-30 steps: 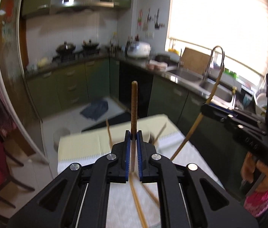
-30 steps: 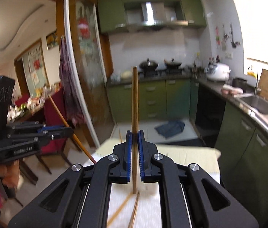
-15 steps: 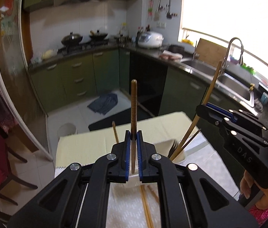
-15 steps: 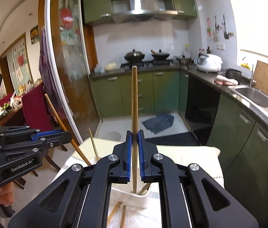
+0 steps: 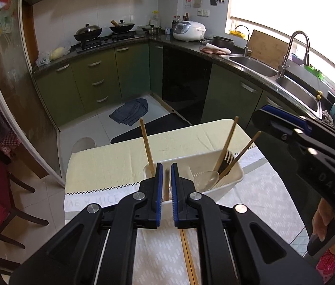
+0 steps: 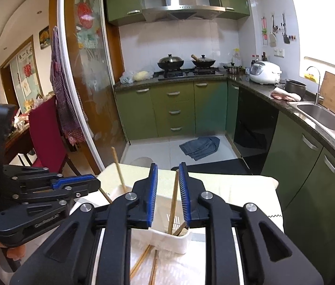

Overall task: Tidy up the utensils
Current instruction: 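Lower both held chopsticks into the white holder and open both tools, then lower both open tools to the chopsticks lying beside the holder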

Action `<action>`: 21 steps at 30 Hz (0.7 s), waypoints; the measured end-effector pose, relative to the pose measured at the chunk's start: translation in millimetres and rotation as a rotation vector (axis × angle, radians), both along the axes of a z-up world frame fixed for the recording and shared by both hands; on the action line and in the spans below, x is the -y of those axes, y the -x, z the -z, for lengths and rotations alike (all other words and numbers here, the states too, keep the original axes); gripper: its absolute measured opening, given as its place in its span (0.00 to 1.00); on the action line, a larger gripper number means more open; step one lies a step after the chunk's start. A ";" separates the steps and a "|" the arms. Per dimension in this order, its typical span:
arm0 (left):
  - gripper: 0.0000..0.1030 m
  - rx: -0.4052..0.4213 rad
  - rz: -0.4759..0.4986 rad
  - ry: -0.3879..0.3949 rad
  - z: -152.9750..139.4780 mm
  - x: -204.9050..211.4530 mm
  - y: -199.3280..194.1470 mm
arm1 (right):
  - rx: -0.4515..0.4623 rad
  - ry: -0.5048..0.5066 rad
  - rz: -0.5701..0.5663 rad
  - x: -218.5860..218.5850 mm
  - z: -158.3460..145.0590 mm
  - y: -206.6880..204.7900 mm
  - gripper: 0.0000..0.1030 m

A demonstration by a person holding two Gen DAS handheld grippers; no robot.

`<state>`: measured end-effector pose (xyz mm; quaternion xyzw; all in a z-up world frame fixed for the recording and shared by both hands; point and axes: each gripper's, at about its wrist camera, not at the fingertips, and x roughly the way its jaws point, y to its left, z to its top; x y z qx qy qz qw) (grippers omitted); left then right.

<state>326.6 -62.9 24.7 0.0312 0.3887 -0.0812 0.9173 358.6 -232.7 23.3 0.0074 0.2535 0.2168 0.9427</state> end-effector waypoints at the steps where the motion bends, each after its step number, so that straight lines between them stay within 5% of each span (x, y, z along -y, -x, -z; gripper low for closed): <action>1: 0.07 0.004 -0.001 0.003 -2.7 -1.1 4.7 | 0.007 -0.006 -0.003 2.0 -3.2 5.6 0.18; 5: 0.20 0.010 0.005 0.021 -13.9 -5.0 24.3 | 0.046 -0.021 -0.014 20.5 -15.0 46.6 0.20; 8: 0.30 -0.007 0.013 0.007 -11.1 -3.1 46.0 | 0.010 0.027 -0.019 35.3 -2.8 74.0 0.37; 18: 0.32 -0.411 0.035 0.041 122.8 7.9 69.1 | -0.231 0.112 0.051 92.8 99.4 99.6 0.39; 21: 0.32 -0.444 0.017 0.018 146.2 10.8 61.2 | -0.272 0.109 0.064 108.1 122.2 103.6 0.39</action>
